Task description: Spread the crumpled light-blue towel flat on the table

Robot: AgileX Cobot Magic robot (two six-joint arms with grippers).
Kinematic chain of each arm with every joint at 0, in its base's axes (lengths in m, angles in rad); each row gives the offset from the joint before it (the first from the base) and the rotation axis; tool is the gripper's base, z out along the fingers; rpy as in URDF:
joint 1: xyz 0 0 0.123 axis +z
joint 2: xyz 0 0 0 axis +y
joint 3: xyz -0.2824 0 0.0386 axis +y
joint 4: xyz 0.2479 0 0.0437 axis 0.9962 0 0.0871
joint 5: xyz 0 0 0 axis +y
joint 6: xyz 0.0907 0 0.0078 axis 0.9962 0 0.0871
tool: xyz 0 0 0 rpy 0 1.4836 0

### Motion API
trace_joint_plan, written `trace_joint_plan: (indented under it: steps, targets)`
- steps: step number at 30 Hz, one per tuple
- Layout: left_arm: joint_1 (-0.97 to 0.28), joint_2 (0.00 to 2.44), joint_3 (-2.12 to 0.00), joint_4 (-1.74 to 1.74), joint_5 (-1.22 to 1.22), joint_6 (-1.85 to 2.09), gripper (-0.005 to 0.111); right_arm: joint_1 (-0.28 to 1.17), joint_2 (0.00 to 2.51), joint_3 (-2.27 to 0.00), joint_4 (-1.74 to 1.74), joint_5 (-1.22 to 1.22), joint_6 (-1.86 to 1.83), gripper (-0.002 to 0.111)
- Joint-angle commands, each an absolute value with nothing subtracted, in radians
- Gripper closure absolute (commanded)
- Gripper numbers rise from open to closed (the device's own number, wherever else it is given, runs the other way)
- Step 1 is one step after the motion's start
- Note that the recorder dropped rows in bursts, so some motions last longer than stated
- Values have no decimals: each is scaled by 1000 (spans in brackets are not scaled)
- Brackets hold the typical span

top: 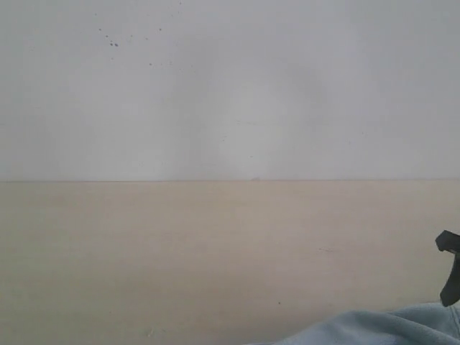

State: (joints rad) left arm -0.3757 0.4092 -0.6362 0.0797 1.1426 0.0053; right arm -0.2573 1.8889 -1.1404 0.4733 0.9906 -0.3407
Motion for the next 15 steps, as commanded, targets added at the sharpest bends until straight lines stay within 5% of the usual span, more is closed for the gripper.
trace_joint_plan:
  steps: [1, 15]
  targets:
    - [-385, 404, -631, 74, 1130, 16, 103, -270, 1951, -1163, 622, 1006, -498, 61]
    - [-385, 404, -631, 74, 1126, 16, 103, -270, 1965, -1163, 521, 817, -444, 61]
